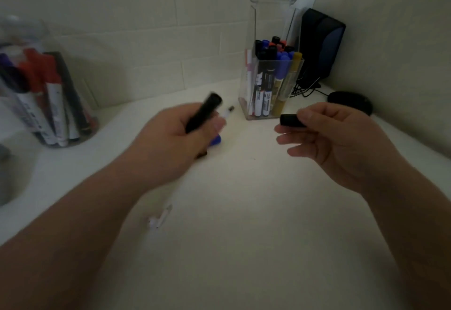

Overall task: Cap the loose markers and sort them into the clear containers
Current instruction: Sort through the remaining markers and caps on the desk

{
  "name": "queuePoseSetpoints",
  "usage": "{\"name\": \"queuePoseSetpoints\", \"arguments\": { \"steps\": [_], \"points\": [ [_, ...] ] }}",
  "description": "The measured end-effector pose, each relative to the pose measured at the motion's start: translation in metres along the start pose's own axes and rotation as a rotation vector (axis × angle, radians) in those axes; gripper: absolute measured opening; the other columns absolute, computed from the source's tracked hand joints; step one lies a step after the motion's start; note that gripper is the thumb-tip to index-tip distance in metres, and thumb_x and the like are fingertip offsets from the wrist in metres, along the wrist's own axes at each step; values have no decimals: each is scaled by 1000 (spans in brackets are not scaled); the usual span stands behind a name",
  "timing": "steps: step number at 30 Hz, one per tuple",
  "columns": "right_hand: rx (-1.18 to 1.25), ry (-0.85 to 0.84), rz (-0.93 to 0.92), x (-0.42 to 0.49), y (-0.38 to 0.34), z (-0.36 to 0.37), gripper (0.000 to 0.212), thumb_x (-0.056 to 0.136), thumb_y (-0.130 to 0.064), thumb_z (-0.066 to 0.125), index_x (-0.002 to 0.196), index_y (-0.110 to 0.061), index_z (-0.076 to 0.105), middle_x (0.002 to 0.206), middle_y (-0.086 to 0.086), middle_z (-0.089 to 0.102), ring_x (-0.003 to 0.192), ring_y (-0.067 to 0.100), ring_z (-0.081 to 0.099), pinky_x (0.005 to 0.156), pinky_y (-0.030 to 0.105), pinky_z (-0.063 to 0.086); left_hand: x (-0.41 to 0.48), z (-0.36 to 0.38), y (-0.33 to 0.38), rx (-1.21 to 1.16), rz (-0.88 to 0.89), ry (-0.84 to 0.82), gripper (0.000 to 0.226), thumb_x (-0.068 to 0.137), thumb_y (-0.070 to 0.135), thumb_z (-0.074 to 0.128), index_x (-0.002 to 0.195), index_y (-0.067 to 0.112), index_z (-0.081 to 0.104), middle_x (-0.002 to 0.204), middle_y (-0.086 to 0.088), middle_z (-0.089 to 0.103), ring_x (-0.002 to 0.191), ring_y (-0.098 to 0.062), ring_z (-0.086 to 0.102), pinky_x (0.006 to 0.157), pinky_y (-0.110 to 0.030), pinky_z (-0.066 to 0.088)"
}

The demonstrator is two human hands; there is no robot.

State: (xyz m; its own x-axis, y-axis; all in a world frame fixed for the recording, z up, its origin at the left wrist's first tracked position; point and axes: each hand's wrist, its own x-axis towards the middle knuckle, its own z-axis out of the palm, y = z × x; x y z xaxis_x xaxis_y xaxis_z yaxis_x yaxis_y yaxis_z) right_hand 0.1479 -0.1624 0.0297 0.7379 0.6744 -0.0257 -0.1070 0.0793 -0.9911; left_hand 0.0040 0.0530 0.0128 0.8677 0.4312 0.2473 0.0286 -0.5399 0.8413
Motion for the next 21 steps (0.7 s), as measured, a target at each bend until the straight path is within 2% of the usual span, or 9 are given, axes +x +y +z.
{"name": "queuePoseSetpoints", "arguments": {
  "steps": [2, 4, 7, 9, 12, 14, 16, 18, 21],
  "points": [
    [102, -2, 85, 5, 8, 0, 14, 82, -7, 58, 94, -2, 63, 96, 25, 73, 75, 26, 73, 56, 27, 59, 11, -23, -6, 75, -54, 36, 31, 95, 49, 61, 87, 19, 66, 58, 7, 57, 52, -10, 50, 62, -31, 44],
    [107, -46, 189, 8, 18, 2, 16, 78, -1, 56, 92, -1, 62, 92, 26, 71, 66, 25, 68, 51, 28, 56, 15, -41, -10, 232, -80, -20, 32, 95, 52, 57, 83, 22, 61, 57, 5, 58, 48, -10, 52, 60, -32, 46],
    [-68, -109, 246, 9, 34, 14, 15, 85, 10, 51, 87, 1, 63, 85, 29, 68, 57, 25, 59, 45, 29, 48, 11, -48, -9, 253, -159, -159, 20, 95, 44, 60, 88, 26, 58, 62, -1, 62, 46, -12, 62, 49, -30, 53],
    [-397, -142, 154, 6, 43, 24, 15, 90, 10, 56, 85, -1, 66, 77, 24, 69, 52, 21, 56, 46, 29, 44, 11, -46, -13, 242, -171, -195, 18, 94, 41, 64, 95, 24, 59, 70, -6, 66, 46, -17, 65, 44, -25, 51],
    [-840, -171, -51, 0, 46, 41, 16, 85, 2, 68, 82, -13, 72, 68, -6, 71, 52, 3, 59, 54, 15, 45, 15, -45, -23, 324, -129, -202, 24, 92, 48, 65, 94, 25, 62, 72, -4, 65, 51, -11, 61, 50, -21, 44],
    [-945, -152, -124, 0, 46, 53, 20, 85, -3, 68, 78, -22, 70, 70, -10, 70, 62, 1, 61, 60, 13, 45, 16, -48, -27, 447, -92, -187, 30, 90, 54, 64, 91, 24, 63, 72, 3, 61, 61, -10, 57, 57, -22, 38],
    [-1021, -115, -163, 4, 47, 66, 17, 88, -13, 66, 79, -27, 65, 69, -8, 65, 64, 4, 59, 60, 18, 44, 17, -52, -29, 520, -98, -183, 41, 83, 57, 70, 87, 16, 63, 70, 4, 56, 61, -13, 52, 58, -26, 36],
    [-1127, -141, -180, 10, 47, 79, 12, 90, -22, 63, 92, -34, 61, 69, -10, 59, 61, 6, 55, 59, 20, 39, 18, -55, -30, 583, -136, -213, 46, 76, 56, 77, 83, 12, 64, 65, 1, 52, 56, -14, 48, 55, -27, 34],
    [-1233, -240, -193, 22, 41, 99, 29, 90, -24, 61, 114, -41, 59, 69, -13, 56, 61, 4, 51, 60, 21, 37, 19, -57, -33, 660, -160, -298, 48, 72, 56, 81, 77, 11, 64, 61, 0, 50, 52, -14, 45, 52, -26, 33]
  ]
}}
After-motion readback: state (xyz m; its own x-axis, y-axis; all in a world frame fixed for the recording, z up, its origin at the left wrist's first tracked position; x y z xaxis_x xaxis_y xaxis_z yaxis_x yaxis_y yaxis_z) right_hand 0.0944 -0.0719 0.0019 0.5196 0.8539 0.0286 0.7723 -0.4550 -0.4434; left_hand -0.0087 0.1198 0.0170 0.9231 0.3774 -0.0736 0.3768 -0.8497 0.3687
